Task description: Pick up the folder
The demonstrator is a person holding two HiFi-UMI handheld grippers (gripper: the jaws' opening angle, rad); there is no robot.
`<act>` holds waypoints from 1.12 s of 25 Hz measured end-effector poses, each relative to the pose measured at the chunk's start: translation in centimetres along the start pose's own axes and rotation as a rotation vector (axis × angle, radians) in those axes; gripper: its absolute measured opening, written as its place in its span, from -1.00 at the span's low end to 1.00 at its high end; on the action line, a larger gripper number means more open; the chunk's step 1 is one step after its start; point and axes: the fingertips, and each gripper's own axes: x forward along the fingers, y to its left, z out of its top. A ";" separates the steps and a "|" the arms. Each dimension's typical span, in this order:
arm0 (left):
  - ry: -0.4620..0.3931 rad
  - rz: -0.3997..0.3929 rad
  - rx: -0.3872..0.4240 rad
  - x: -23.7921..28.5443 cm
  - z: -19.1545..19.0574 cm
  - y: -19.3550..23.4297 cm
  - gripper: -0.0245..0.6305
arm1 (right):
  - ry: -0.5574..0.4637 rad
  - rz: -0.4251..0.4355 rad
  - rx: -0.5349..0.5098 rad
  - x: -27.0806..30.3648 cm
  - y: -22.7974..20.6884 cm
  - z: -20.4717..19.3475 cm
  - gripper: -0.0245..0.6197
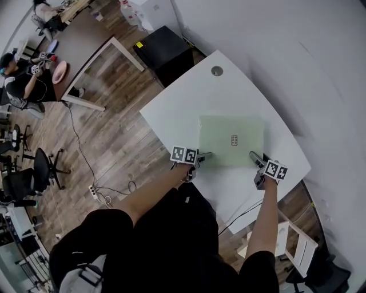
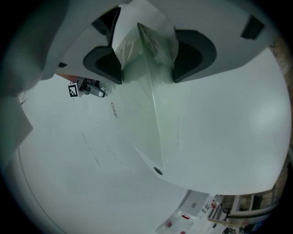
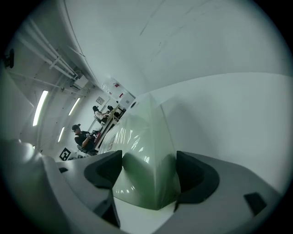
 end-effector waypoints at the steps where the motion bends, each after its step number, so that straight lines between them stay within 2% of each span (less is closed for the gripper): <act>1: -0.002 0.000 -0.001 -0.1 -0.1 0.0 0.14 | -0.010 0.000 0.002 0.1 -0.1 -0.1 0.15; 5: -0.022 0.033 0.006 -0.1 0.0 -0.1 0.14 | -0.030 -0.025 -0.029 -0.2 0.0 0.0 0.15; 9: -0.101 0.076 0.049 -1.1 1.0 -0.2 0.13 | -0.050 -0.048 -0.028 -0.5 0.7 -0.4 0.14; 18: -0.170 0.092 0.147 -5.4 1.7 -0.7 0.13 | -0.094 -0.031 -0.068 -1.5 4.7 -1.9 0.14; 23: -0.195 0.063 0.210 -8.5 1.9 -1.3 0.13 | -0.207 -0.031 -0.095 -3.5 9.0 -1.9 0.14; 28: -0.206 0.032 0.363 -11.4 3.8 -3.4 0.13 | -0.366 -0.065 -0.081 -6.5 12.1 -2.5 0.14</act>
